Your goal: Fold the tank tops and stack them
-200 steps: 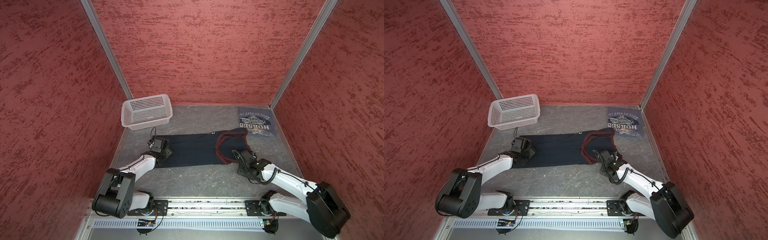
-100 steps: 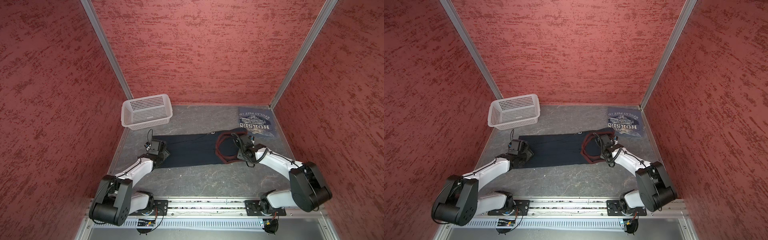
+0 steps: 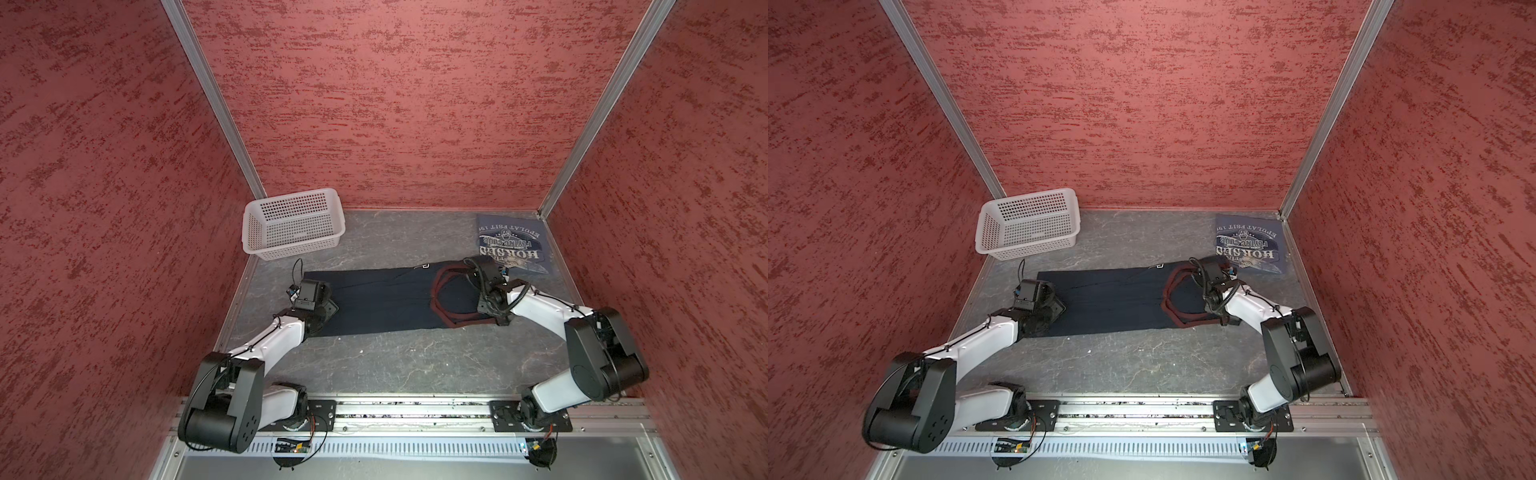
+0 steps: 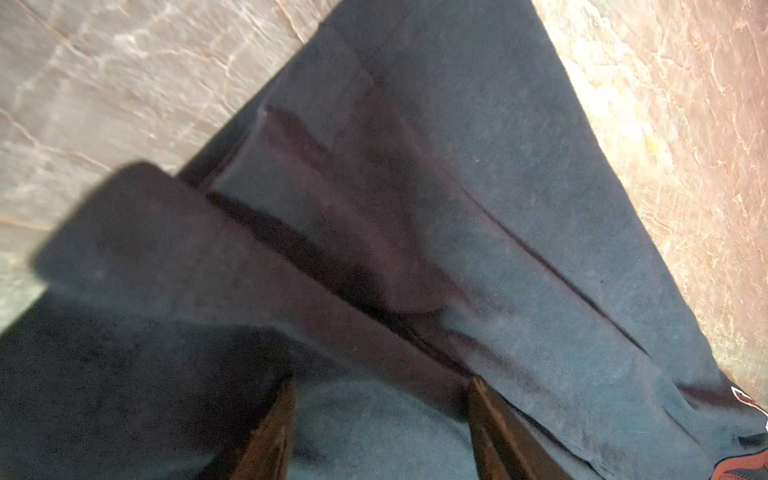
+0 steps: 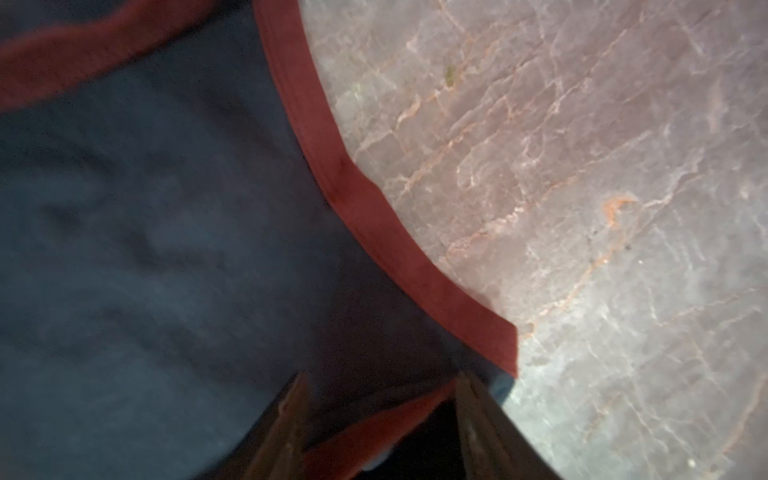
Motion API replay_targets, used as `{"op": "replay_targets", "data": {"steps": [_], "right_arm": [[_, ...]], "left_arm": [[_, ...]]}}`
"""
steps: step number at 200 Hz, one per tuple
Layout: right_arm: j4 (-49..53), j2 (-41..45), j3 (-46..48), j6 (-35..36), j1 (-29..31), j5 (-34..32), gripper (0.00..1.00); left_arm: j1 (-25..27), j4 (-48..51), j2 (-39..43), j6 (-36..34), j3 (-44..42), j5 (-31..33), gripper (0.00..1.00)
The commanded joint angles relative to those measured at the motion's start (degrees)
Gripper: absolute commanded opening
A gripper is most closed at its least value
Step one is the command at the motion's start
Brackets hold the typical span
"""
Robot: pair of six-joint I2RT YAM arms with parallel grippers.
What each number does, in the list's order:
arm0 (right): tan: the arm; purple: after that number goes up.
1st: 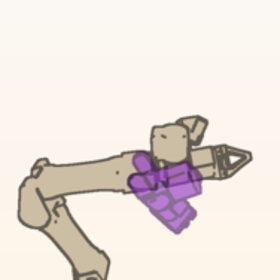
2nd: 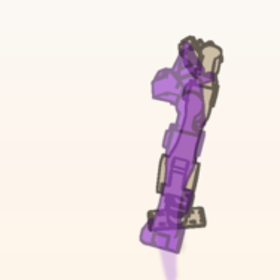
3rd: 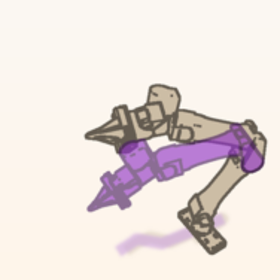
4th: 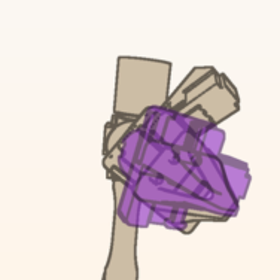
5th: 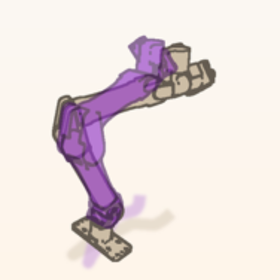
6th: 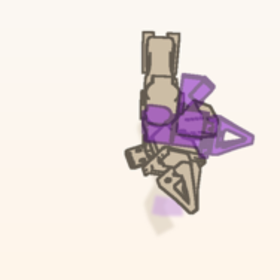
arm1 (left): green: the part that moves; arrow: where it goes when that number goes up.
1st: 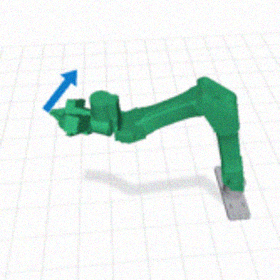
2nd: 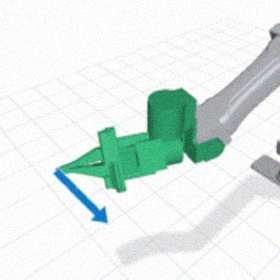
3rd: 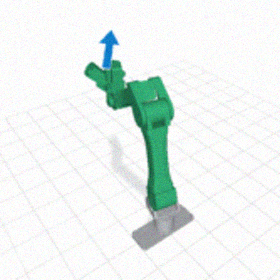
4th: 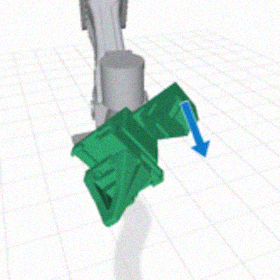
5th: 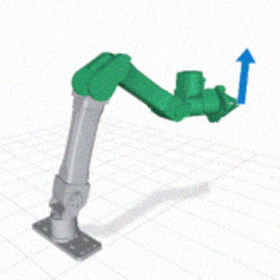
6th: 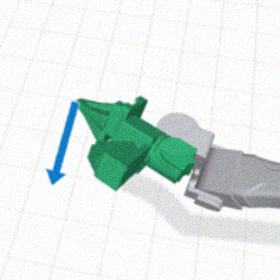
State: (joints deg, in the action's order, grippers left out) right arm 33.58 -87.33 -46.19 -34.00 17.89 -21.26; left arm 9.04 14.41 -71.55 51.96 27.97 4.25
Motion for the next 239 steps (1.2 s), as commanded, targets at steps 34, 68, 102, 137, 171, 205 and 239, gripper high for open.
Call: {"op": "replay_targets", "data": {"steps": [34, 68, 102, 137, 171, 205, 239], "right_arm": [[5.75, 6.41, 2.04, -3.39, -0.36, -1.52, 0.67], [1.94, 5.56, 3.13, -2.57, -0.31, 3.63, 0.56], [0.1, 4.36, 2.47, -1.65, -0.32, 6.05, 0.42], [-0.3, 2.0, 1.88, -0.86, -0.34, 4.77, 0.3], [-0.85, 0.06, 0.86, -0.04, -0.44, 1.75, 0.13], [-0.89, 0.33, -1.57, 0.86, -0.78, -0.21, 0.0], [-1.57, 0.42, -4.01, 1.82, -1.12, -1.48, 0.0]], "left_arm": [[-0.95, 2.93, -1.08, -0.97, -2.09, 0.32, 0.67], [-0.95, 2.66, -1.31, -1.02, -1.95, 0.28, 0.66], [-0.94, 2.71, -1.58, -1.1, -1.77, 0.06, 0.66], [-0.91, 2.82, -1.4, -1.14, -1.86, 0.26, 0.67], [-0.93, 2.95, -1.4, -1.12, -1.86, 0.23, 0.66], [-0.95, 3.25, -1.23, -1.21, -1.86, 0.46, 0.66], [-0.95, 3.25, -1.22, -1.2, -1.95, 0.53, 0.66]]}}
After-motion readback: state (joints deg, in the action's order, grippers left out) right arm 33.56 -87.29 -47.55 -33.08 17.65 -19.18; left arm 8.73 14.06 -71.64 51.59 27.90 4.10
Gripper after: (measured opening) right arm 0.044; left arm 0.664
